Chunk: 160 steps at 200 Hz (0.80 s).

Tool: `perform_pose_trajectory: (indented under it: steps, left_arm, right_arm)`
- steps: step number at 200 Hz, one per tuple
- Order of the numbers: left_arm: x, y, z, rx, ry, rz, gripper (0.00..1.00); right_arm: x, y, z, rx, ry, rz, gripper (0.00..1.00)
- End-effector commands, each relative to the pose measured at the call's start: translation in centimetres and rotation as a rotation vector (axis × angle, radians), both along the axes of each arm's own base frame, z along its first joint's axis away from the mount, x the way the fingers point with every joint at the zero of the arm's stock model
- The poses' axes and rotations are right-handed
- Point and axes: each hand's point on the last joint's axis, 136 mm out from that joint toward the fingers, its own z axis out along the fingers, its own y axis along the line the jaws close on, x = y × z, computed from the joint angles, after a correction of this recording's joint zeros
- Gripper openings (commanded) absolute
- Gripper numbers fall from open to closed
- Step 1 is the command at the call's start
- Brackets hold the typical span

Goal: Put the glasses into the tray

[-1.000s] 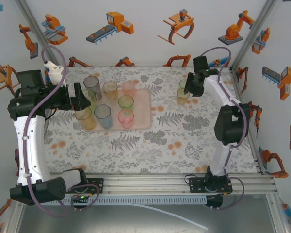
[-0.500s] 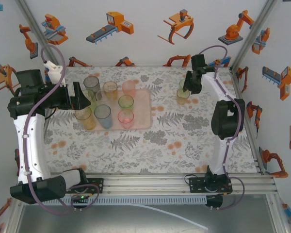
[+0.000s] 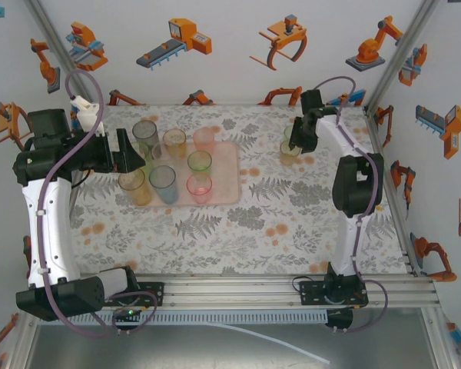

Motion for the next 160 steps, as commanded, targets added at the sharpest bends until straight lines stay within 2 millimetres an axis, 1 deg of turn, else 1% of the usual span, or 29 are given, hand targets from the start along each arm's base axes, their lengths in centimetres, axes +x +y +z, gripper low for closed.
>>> perform_pose_trajectory:
  steps: [1,67,135,160]
  left_arm:
    - [-0.5,-0.2,0.9,-0.018,-0.023,-0.008,0.97]
    - [0.0,-0.4,1.2,-0.028,-0.029,-0.016,0.97]
    - [-0.1,-0.4,1.1,-0.029,-0.025,-0.018,0.97]
    - [-0.2,-0.3,1.3,-0.016,-0.033,-0.015,0.97]
  right_arm:
    - [0.2,-1.1,0.3,-0.022,0.013,-0.015,0.42]
    - [0.0,-1.0,0.0,-0.004,0.027,-0.007,0.36]
    - [-0.1,-0.6,-0.8,0.012,0.049,0.001,0.33]
    - [0.0,-0.7,-1.0,0.008,0.050,0.008,0.30]
